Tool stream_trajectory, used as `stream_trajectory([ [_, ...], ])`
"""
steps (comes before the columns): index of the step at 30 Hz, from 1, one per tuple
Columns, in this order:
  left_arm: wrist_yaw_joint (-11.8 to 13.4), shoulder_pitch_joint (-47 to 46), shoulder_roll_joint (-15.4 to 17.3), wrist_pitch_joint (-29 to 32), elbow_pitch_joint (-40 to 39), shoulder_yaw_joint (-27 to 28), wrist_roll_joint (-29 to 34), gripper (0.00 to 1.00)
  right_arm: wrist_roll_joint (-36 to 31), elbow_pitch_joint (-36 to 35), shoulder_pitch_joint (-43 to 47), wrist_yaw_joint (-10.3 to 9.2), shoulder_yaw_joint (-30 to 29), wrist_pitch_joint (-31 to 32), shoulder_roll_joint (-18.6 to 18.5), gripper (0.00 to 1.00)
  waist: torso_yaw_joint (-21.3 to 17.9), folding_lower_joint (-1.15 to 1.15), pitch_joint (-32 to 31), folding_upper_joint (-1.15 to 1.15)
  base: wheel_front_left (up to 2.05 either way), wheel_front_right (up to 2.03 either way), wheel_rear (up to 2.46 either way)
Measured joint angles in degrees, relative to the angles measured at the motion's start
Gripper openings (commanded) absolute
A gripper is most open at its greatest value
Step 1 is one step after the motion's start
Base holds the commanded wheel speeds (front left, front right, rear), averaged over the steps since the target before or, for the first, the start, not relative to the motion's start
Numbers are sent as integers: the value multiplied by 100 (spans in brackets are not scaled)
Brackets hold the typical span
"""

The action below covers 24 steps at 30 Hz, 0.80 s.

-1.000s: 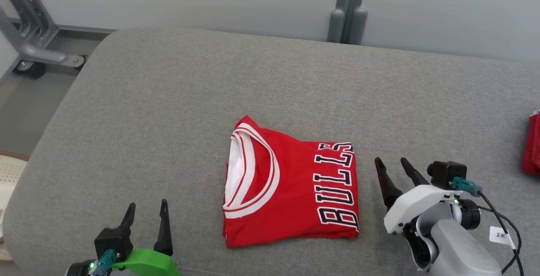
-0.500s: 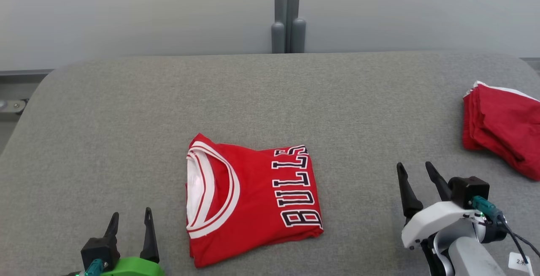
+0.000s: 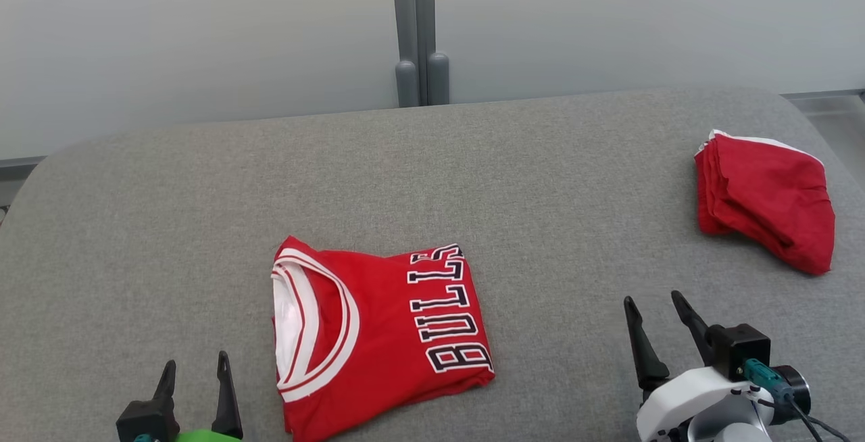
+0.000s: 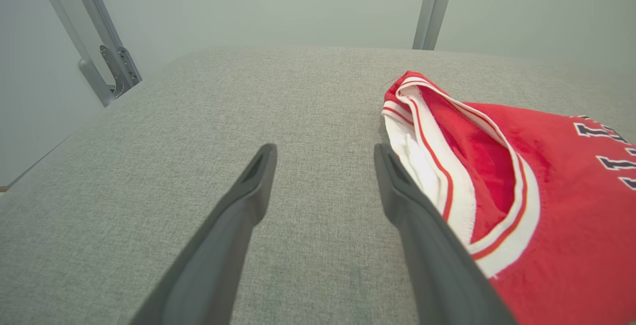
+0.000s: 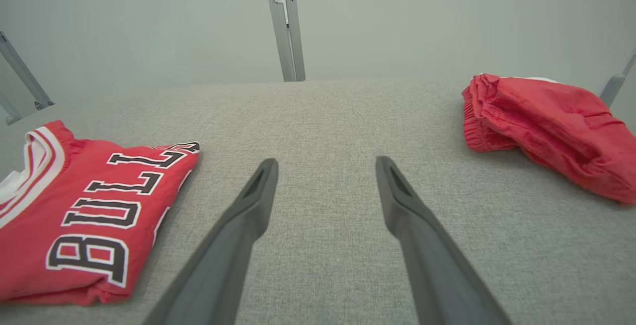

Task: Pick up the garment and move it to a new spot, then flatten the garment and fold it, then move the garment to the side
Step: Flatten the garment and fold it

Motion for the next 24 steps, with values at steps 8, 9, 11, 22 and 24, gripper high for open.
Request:
stream_trajectory([
  [8,-10,32,0,0,-45,-8,58,100,44,-80,31,-1,14,0,38,100,33,0,30,0,0,0,0],
  [9,-10,32,0,0,-62,-5,58,100,64,-80,30,0,11,0,45,100,38,0,37,0,0,0,0],
  [11,-11,32,0,0,-67,3,57,100,59,-80,25,-1,25,0,47,100,46,0,49,0,0,0,0],
  [22,-5,5,0,0,-86,-198,-23,100,123,-14,13,-1,-8,0,54,100,250,0,122,0,0,0,0],
  [24,-5,-17,-2,0,-115,-266,-64,100,124,5,-16,-1,24,0,54,100,353,0,148,0,0,0,0],
])
